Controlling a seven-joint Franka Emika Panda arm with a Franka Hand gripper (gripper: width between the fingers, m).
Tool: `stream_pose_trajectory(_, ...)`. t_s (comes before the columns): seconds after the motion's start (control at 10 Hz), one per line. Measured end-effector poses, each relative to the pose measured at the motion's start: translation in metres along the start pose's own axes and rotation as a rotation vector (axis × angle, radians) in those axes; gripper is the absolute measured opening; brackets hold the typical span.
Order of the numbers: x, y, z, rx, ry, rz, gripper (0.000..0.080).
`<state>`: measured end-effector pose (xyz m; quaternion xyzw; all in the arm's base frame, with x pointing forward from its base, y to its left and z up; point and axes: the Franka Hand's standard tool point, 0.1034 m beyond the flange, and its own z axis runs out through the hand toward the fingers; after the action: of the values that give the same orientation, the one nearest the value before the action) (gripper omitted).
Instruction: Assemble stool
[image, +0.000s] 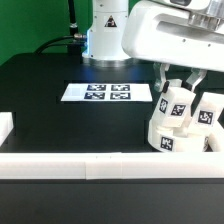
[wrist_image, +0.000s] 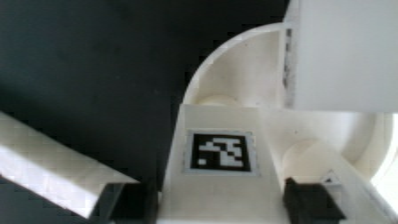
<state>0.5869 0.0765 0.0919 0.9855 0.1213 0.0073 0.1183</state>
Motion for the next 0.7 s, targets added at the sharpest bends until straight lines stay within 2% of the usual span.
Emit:
stream_pose_trajectory(0.1,0.000,0.000,0.000,0.008,-0.002,0.070,0.0337)
stream_pose_trajectory(0.5,-0.003,0.013,0.008,0.140,-0.030,0.532,0.0337)
stream_pose_trajectory(0.7,-0.001,0.012,0.008,0.146,-0.011,0.652,0.0337)
